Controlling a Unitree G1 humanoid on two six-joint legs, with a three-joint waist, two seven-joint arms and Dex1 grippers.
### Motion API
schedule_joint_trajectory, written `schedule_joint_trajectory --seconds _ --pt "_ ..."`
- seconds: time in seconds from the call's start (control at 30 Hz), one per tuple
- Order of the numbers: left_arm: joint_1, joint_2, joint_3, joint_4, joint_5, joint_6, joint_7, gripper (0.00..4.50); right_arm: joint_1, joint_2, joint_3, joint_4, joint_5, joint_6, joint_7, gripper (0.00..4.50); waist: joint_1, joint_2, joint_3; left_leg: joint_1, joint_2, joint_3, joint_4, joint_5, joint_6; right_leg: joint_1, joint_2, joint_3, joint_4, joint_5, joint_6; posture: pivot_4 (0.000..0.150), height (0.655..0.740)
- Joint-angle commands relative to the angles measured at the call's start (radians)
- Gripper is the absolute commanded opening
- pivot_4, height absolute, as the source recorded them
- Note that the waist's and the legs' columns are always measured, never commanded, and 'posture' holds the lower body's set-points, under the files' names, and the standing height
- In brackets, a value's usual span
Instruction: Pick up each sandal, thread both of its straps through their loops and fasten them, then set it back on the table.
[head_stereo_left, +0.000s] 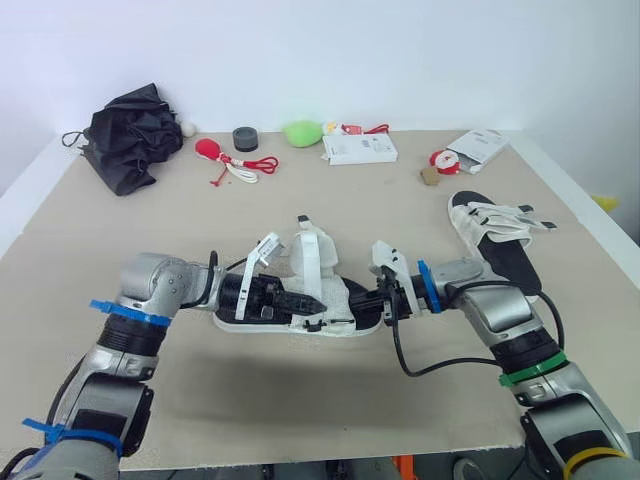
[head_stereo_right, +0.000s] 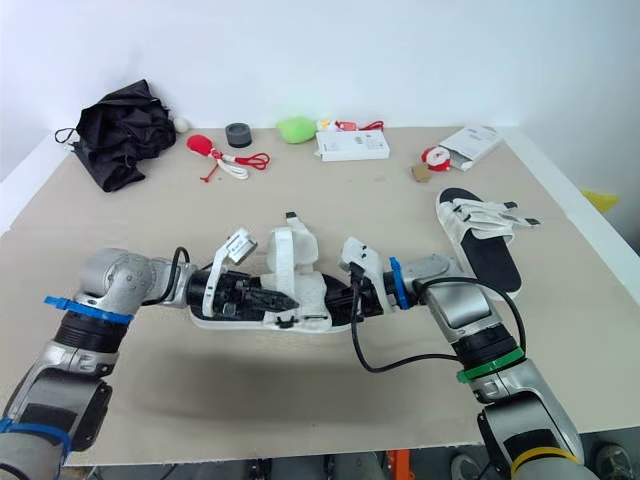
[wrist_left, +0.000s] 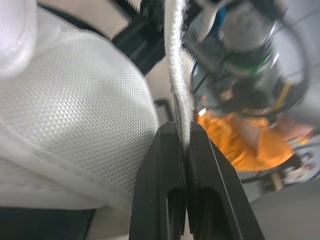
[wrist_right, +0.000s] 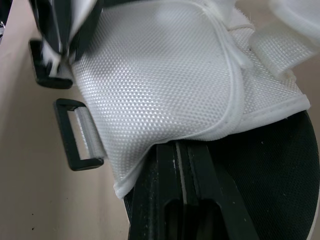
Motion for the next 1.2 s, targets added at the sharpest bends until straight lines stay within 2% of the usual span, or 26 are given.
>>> schedule_joint_trajectory --seconds 0.03,0.3,0.47,0.6,0.77,1.03,1.2 --pt "0.030 0.040 -0.061 -0.085 0.041 -0.065 -0.036 0.03 0.013 0.001 0.027 0.045 -0.045 0.009 -0.039 0.00 -0.001 0.000 0.000 0.000 0.000 0.000 -0.001 0.000 0.000 0.000 0.000 0.000 0.000 -0.001 -0.002 0.150 0.7400" --pt "0.057 0.030 -0.064 -0.170 0.083 -0.225 -0.066 0.03 0.016 0.004 0.029 0.045 -0.044 0.010 -0.038 0.00 -0.003 0.000 0.000 0.000 0.000 0.000 -0.002 0.001 -0.001 0.000 0.000 0.000 0.000 -0.002 -0.004 0.150 0.7400" --pt "0.083 0.067 -0.095 -0.195 0.123 -0.313 -0.132 0.03 0.011 0.008 0.030 0.050 -0.045 0.008 -0.040 0.00 -0.003 0.000 0.000 0.000 0.000 0.000 -0.002 0.001 -0.001 0.000 0.000 0.000 0.000 -0.002 -0.004 0.150 0.7400" --pt "0.068 0.091 -0.084 -0.192 0.109 -0.314 -0.171 1.36 0.010 0.011 0.032 0.053 -0.046 0.007 -0.039 0.00 -0.006 0.000 0.000 0.000 0.000 0.000 -0.003 0.001 -0.001 -0.001 0.000 0.000 0.000 -0.002 -0.004 0.150 0.7400" --pt "0.027 0.116 -0.062 -0.163 0.099 -0.284 -0.210 3.89 0.007 0.013 0.034 0.057 -0.046 0.006 -0.037 0.00 -0.006 0.000 0.000 0.000 0.000 0.000 -0.003 0.002 0.000 0.000 0.001 0.000 0.000 -0.002 -0.003 0.150 0.7400" --pt "0.059 0.312 -0.029 -0.305 0.053 -0.315 -0.379 3.89 0.003 0.015 0.036 0.061 -0.044 0.004 -0.034 0.00 -0.009 0.000 0.000 0.000 0.001 0.000 -0.003 0.003 -0.001 -0.002 0.003 0.000 0.000 -0.002 -0.003 0.150 0.7400" --pt "0.158 0.352 0.064 -0.385 -0.011 -0.307 -0.359 3.89 0.007 0.013 0.035 0.057 -0.042 0.005 -0.032 0.00 -0.009 0.000 0.000 0.000 0.001 0.000 -0.004 0.003 -0.002 -0.002 0.002 0.000 0.000 -0.002 -0.003 0.150 0.7400"
